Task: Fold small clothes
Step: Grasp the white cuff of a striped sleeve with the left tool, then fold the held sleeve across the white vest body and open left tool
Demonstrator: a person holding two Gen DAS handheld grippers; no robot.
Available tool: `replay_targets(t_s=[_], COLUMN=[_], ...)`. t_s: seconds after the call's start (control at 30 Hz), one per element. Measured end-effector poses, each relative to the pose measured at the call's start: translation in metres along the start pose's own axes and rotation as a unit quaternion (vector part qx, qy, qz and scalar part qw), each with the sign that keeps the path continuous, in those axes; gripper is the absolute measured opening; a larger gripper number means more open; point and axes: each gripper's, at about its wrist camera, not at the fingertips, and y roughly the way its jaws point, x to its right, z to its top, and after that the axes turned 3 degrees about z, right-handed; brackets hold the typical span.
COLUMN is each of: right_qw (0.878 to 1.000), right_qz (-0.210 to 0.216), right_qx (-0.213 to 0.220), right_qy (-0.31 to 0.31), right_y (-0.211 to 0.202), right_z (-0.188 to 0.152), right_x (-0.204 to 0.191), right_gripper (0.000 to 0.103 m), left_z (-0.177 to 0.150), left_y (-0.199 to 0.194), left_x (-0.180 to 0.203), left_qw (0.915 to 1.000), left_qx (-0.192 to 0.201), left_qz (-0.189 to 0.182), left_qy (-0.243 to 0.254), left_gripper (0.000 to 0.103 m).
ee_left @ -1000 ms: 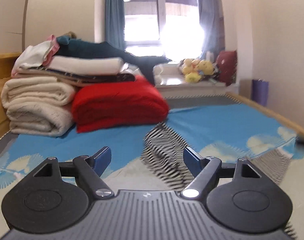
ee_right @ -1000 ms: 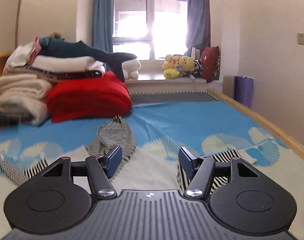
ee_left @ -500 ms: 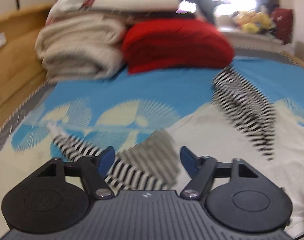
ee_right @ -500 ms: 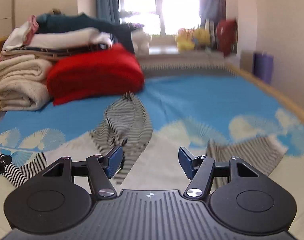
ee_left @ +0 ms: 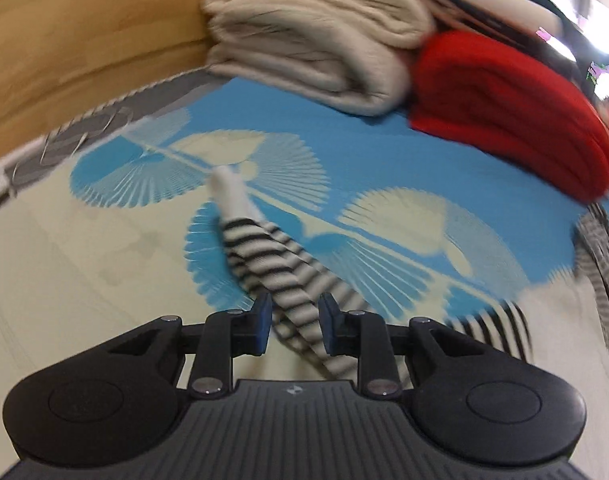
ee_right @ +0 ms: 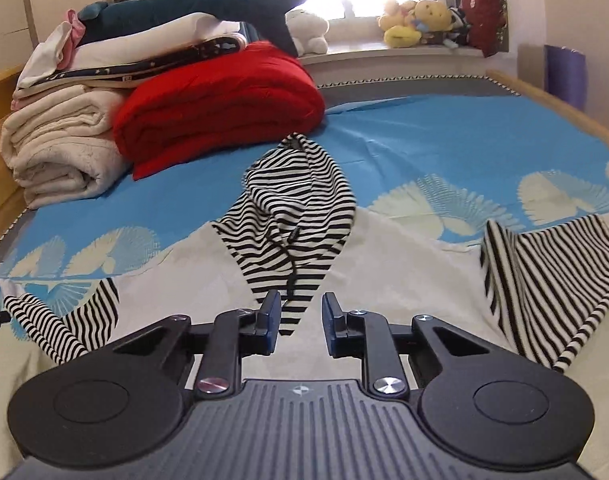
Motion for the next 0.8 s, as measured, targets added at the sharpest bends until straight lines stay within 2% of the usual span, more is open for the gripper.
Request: replay_targets(t_s=[0.1, 0.17, 0.33, 0.6, 0.63, 0.67, 0.7, 0.73, 0.8], right_qw=[1.000, 1.000, 0.999, 0.995, 0.994, 0.994, 0.993, 0.993, 0.992], right_qz=[0.006, 0.007, -0.003, -0.002, -0.002, -0.003, -0.003, -0.003, -0.002], right_qx=[-0.009, -0.014, -0.053, -0.099, -0.103, -0.109, -0.113, -0.119, -0.127], right_qy=[0.005, -0.001, -0.012, -0.030, -0.032, -0.031, -0.028, -0.025, -0.021], right_y=[0.002, 0.004, 0.021, 0.041, 0.043, 0.044, 0.045, 0.047, 0.047], right_z=[-0.001, -0.004, -0.016, -0.032, -0.034, -0.035, -0.036, -0.038, -0.039], right_x=[0.002, 0.003, 0.009, 0.006, 0.006, 0.005, 0.006, 0.006, 0.007], right_gripper=[0.024, 0.024, 0.024, 0.024, 0.024, 0.024, 0.024, 0.024, 0.024], left_z=[0.017, 0.026, 0.034, 0.039, 0.038, 0.037, 0.036, 0.035, 0.036], left_y=[0.022, 0.035, 0.061, 0.069, 0.069, 0.069, 0.070, 0.070, 0.054], left_x=[-0.021, -0.030, -0.037, -0.019, -0.017, -0.015, -0.013, -0.010, 0.005], left_qw=[0.9975, 0.9955, 0.9930, 0.9962, 0.9965, 0.9969, 0.9976, 0.9984, 0.9994], left_qx=[-0.014, -0.014, -0.022, -0.009, -0.008, -0.009, -0.010, -0.009, 0.024], left_qz=[-0.005, -0.004, 0.002, 0.007, 0.008, 0.009, 0.009, 0.010, 0.022], left_qy=[-0.068, -0.093, -0.116, -0.087, -0.083, -0.077, -0.068, -0.056, -0.010], left_gripper=[0.043, 0.058, 0.059, 0.058, 0.052, 0.030, 0.012, 0.004, 0.004])
